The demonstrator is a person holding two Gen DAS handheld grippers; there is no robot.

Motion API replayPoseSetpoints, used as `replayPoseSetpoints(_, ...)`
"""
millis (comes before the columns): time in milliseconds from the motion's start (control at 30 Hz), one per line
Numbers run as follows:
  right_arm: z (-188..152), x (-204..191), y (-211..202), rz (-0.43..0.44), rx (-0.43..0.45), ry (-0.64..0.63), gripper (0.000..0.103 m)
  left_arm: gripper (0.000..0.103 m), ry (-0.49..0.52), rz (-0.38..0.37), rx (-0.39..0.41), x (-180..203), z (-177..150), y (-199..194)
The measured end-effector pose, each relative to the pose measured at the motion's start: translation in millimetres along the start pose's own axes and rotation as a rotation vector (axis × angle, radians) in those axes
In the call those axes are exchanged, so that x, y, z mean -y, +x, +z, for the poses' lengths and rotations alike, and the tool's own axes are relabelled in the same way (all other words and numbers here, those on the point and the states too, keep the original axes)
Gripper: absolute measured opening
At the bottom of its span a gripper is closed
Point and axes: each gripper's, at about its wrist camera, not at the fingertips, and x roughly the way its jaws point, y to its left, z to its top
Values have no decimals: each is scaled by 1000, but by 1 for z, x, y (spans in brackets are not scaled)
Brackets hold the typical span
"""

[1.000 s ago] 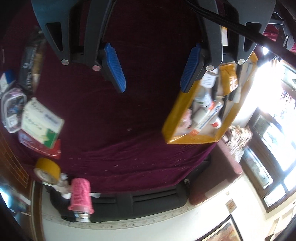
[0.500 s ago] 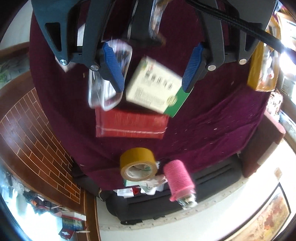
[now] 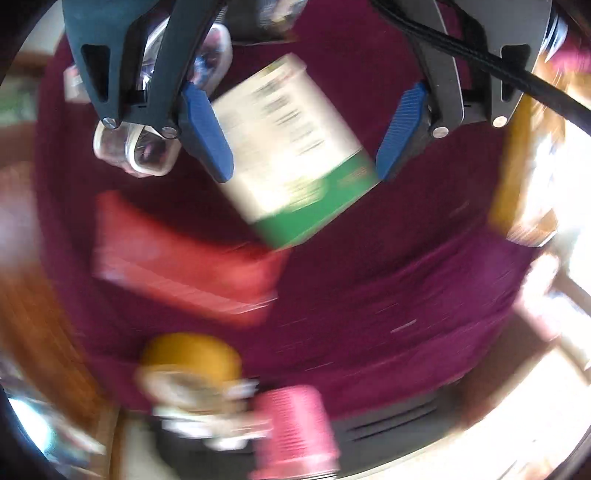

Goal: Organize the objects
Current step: 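Move both open grippers toward the medicine box and clear case, then grasp the clear cartoon-printed pouch with the right gripper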

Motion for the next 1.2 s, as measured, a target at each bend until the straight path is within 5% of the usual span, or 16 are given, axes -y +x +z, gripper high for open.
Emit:
replayPoseSetpoints(100, -22, -24, -25, 73, 16, -77, 79, 70, 7, -24, -14, 3, -4, 3)
replayPoseSetpoints(233, -47, 2, -85, -161, 229, 26, 79, 70, 34, -19, 4, 3, -8, -3)
replayPoseSetpoints(300, -57, 27, -98, -280, 263, 102, 79, 70, 31, -20, 10, 1, -9, -4)
replayPoseSetpoints(367, -68, 54, -100, -300, 243, 182, 79, 70, 15, -42, 4, -1, -9, -2)
replayPoseSetpoints(467, -89, 77, -91, -245, 193, 262, 79, 70, -1, -83, -26, 3, -10, 6)
replayPoseSetpoints(633, -99, 88, -65, -36, 147, 380, 79, 70, 10, -97, -45, 14, -12, 10)
replayPoseSetpoints(867, -94, 79, -29, -31, 139, 429, 78, 70, 56, -91, -39, 33, -12, 4)
replayPoseSetpoints(933, -93, 81, -21, -14, 153, 432, 45, 70, 74, -93, -39, 41, -11, 5)
replayPoseSetpoints(1000, -99, 84, -26, 48, 190, 434, 32, 70, 85, -98, -47, 47, -9, 8)
replayPoseSetpoints(1200, -110, 83, -28, 71, 196, 397, 28, 70, 103, -145, -112, 77, -3, 42)
